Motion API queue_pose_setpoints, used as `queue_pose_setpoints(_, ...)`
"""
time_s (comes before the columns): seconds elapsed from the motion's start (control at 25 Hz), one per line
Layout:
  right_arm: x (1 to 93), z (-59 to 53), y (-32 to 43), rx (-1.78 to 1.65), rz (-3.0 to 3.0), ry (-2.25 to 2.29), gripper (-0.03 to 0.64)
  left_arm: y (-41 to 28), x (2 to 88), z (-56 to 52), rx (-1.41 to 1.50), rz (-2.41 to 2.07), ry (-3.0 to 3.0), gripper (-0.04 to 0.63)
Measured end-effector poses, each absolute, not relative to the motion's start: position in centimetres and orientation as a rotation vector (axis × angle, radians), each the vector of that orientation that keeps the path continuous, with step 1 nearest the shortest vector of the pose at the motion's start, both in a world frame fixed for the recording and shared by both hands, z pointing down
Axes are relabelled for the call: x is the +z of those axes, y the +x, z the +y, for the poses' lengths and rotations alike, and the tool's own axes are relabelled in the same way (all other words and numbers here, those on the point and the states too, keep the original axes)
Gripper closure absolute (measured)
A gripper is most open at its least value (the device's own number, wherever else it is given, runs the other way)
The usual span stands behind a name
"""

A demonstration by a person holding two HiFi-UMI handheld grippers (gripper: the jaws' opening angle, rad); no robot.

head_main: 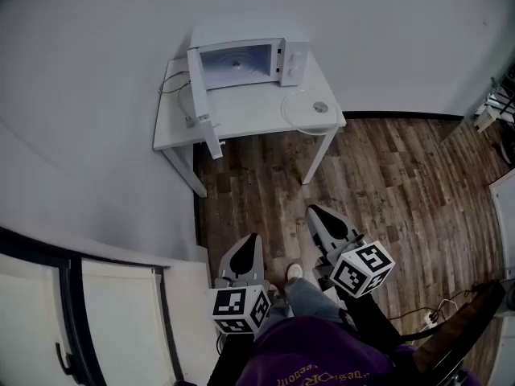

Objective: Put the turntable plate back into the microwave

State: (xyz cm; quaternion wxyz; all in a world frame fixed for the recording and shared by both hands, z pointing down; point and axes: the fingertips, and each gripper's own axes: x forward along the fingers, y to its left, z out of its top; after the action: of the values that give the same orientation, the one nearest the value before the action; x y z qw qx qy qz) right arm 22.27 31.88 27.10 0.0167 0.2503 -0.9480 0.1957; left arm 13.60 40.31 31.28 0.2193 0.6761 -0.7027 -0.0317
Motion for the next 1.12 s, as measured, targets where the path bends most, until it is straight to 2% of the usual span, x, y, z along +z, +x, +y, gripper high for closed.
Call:
queue_pose_setpoints(0.36,28.0,28.5,20.6,0.611,-2.957,0.758,0.606,12.0,32.3,37.7,-0.086,-1.968,1.838,0.591)
queue_pose_setpoints(1.12,27.5,14.2,17.9,0.595,-2.956,0.721,0.604,9.6,31.6,23.0,-0.086,-1.976,1.845,0.591)
